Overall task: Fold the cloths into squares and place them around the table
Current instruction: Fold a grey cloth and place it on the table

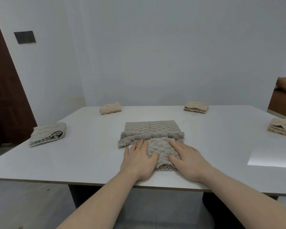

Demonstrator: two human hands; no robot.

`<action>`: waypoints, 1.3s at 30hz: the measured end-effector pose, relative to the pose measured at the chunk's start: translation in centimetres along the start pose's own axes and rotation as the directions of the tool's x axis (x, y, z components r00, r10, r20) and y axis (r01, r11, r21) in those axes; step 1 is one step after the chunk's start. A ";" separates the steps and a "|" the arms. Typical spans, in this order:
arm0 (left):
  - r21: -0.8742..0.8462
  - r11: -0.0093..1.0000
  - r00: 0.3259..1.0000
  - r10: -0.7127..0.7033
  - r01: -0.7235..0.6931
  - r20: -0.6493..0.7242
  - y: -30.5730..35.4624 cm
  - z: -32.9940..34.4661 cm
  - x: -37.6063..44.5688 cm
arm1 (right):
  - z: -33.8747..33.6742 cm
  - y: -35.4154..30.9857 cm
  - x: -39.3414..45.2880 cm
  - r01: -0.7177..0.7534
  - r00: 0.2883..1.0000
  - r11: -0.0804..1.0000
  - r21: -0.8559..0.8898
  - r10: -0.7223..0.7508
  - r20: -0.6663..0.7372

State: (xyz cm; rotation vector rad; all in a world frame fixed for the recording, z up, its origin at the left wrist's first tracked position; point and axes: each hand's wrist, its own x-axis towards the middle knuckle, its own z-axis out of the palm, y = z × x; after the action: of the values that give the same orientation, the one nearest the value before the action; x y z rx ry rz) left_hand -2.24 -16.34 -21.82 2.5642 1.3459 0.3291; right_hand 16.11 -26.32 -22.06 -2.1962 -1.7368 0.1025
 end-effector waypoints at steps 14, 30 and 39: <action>0.005 0.999 0.999 -0.032 0.032 -0.030 0.2 0.3 -0.1 | -0.2 -0.5 -0.3 -0.017 0.999 1.000 0.003 0.017 0.042; -0.116 0.981 0.955 -0.178 0.154 -0.237 0.4 -0.6 -1.1 | -1.0 -0.4 -1.6 -0.066 0.959 0.914 0.401 0.169 -0.226; -0.370 0.925 0.979 -0.149 0.087 -0.141 0.0 -1.1 -1.8 | -1.4 -0.5 -2.8 -0.023 0.966 0.877 0.480 0.143 -0.215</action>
State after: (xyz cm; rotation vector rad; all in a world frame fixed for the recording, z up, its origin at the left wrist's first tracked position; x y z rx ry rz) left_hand -3.54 -17.70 -20.91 2.1794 1.3412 0.7126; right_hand 15.29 -29.16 -21.00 -1.8303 -1.3111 0.2412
